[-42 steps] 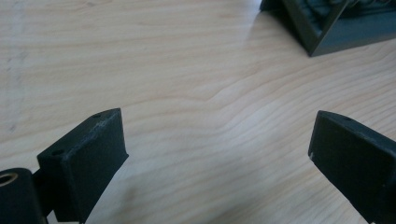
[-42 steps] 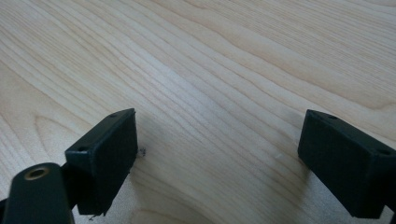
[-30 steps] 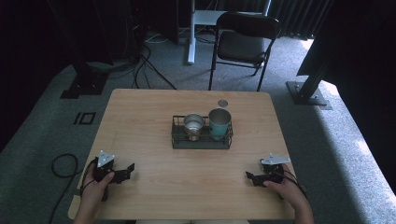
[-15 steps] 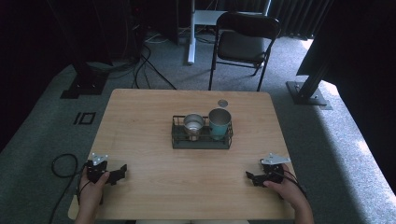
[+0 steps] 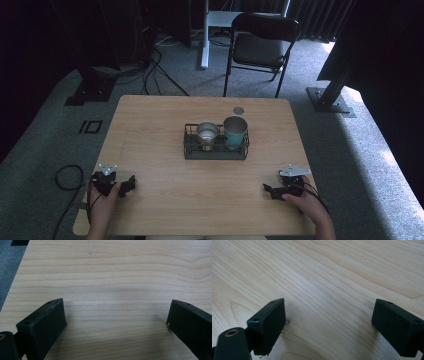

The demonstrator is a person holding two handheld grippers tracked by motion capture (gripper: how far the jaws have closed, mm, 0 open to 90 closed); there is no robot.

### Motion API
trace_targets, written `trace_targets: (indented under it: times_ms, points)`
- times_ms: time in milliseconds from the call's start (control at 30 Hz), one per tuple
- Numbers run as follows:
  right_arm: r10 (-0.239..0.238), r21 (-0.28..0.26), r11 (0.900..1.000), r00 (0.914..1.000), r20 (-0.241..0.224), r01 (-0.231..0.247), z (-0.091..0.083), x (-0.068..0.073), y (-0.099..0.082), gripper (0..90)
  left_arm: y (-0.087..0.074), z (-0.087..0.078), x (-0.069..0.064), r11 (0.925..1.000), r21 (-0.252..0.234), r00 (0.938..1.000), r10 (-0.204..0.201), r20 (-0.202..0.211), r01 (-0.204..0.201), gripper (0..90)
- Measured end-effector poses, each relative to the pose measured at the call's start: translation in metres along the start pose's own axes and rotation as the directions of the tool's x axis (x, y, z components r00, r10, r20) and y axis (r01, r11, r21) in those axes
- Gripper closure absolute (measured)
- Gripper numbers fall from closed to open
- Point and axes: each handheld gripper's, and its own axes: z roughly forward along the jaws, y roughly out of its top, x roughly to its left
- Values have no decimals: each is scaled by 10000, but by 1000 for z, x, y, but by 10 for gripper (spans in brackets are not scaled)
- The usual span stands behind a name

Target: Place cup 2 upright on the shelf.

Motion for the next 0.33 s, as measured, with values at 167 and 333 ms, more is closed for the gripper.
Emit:
trace_targets:
  times_ms: [167, 333]
  points:
    - [-2, 0, 10000, 10000, 0, 2, 0, 0, 0, 115, 0, 0, -3, 9994, -8, 9988, -352, -326, 352, 27]
    - [0, 0, 10000, 10000, 0, 0, 0, 0, 0, 115, 1, 1, -5, 9985, -9, 9972, -556, -495, 556, 27]
